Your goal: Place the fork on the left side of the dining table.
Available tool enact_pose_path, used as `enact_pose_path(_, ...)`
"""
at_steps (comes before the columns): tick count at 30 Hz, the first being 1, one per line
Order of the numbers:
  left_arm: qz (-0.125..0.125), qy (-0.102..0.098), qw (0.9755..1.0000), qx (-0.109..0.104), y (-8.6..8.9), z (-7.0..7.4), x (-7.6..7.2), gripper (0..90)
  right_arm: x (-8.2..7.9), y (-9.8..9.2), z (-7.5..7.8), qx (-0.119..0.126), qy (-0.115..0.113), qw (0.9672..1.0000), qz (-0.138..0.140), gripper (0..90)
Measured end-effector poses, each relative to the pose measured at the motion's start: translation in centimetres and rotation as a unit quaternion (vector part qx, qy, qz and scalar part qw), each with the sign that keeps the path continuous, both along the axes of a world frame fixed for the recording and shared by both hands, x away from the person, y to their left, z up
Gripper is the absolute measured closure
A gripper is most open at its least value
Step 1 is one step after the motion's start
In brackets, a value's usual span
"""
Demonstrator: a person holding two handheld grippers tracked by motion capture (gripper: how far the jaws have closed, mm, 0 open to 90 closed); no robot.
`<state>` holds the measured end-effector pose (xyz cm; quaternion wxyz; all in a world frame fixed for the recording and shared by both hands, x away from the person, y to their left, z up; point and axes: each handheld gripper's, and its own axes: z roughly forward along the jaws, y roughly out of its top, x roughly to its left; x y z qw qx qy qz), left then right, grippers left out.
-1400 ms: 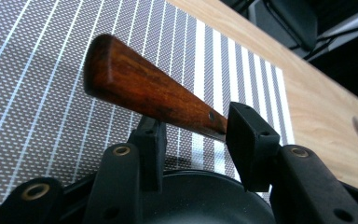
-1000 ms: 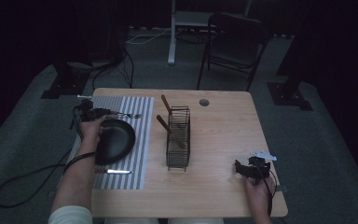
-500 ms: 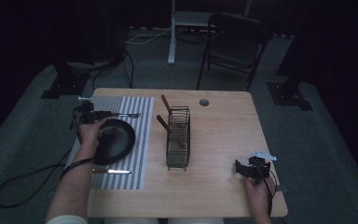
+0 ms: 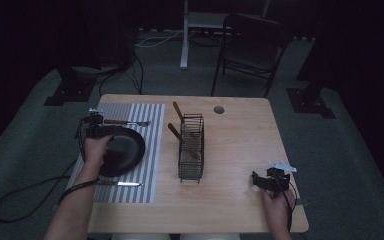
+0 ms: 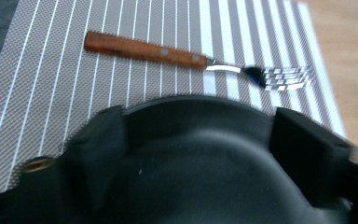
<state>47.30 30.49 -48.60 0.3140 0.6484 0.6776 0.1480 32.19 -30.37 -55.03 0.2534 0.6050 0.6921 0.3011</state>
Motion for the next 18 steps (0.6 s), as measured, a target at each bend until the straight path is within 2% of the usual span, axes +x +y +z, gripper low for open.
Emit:
enact_pose_path(4,-0.018,0.011,0.9994,0.029,-0.7,-0.2,-0.5,17.8,0.0,0.0,0.0,0.000,0.000,1.0000,0.000,14.1)
enact_pose_path(6,-0.023,0.017,0.9988,0.039,-1.1,-0.4,-0.7,11.2,0.0,0.0,0.0,0.000,0.000,1.0000,0.000,14.2)
enact_pose_path(9,-0.034,0.024,0.9970,0.065,-1.9,-0.4,-1.1,9.7,0.0,0.0,0.0,0.000,0.000,1.0000,0.000,14.2)
enact_pose_path(12,-0.039,0.011,0.9951,0.090,-2.6,-0.3,-1.8,9.0,0.0,0.0,0.0,0.000,0.000,1.0000,0.000,14.2)
enact_pose_path(14,-0.047,0.010,0.9940,0.098,-2.9,-0.2,-2.1,1.7,0.0,0.0,0.0,0.000,0.000,1.0000,0.000,14.1)
enact_pose_path(16,-0.056,0.010,0.9917,0.115,-3.2,-0.2,-2.5,1.7,0.0,0.0,0.0,0.000,0.000,1.0000,0.000,14.1)
enact_pose_path(18,-0.061,-0.003,0.9927,0.104,-3.2,-0.2,-3.0,1.7,0.0,0.0,0.0,0.000,0.000,1.0000,0.000,14.2)
